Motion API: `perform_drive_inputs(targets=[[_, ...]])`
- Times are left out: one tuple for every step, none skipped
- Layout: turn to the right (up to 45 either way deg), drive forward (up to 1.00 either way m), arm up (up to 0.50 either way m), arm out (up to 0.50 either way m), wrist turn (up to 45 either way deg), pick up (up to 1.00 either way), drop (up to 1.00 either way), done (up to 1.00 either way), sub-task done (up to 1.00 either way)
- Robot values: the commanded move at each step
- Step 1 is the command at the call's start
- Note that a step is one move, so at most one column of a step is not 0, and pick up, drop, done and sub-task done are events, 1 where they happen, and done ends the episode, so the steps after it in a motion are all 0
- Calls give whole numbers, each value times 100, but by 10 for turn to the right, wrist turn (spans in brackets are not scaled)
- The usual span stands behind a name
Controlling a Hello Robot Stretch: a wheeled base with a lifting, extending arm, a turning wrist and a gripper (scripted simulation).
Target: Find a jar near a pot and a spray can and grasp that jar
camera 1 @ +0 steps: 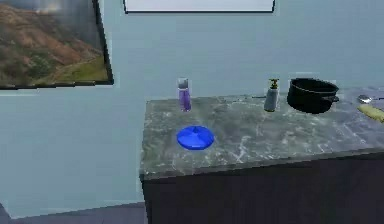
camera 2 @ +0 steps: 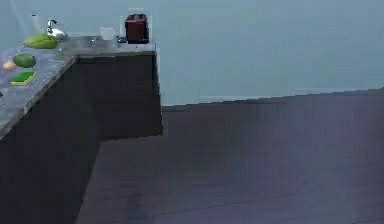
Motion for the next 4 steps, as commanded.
perform_drive_inputs(targets=[[-450,0,0,0,0,0,0,0,0],[-390,0,0,0,0,0,0,0,0],[0,0,50,0,0,0,0,0,0],[0,0,38,0,0,0,0,0,0]])
